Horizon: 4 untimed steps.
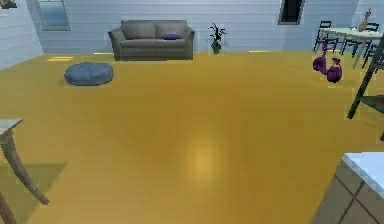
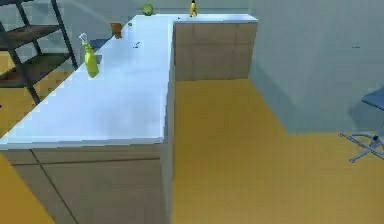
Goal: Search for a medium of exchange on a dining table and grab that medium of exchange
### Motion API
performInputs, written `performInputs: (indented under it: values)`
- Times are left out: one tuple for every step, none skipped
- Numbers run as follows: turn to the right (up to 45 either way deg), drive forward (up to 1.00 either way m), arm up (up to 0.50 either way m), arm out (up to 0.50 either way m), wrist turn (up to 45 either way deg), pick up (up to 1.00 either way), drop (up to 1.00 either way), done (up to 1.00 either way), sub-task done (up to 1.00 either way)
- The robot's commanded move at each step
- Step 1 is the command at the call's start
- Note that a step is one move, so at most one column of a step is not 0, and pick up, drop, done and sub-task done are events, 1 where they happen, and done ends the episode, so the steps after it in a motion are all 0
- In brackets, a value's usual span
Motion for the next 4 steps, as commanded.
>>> performInputs:
  values:
    - [0.0, 0.90, 0.00, 0.00, 0.0, 0.00, 0.00, 0.00, 0.00]
    - [45.0, 0.00, 0.00, 0.00, 0.0, 0.00, 0.00, 0.00, 0.00]
    - [0.0, 1.00, 0.00, 0.00, 0.0, 0.00, 0.00, 0.00, 0.00]
    - [3.0, 0.00, 0.00, 0.00, 0.0, 0.00, 0.00, 0.00, 0.00]
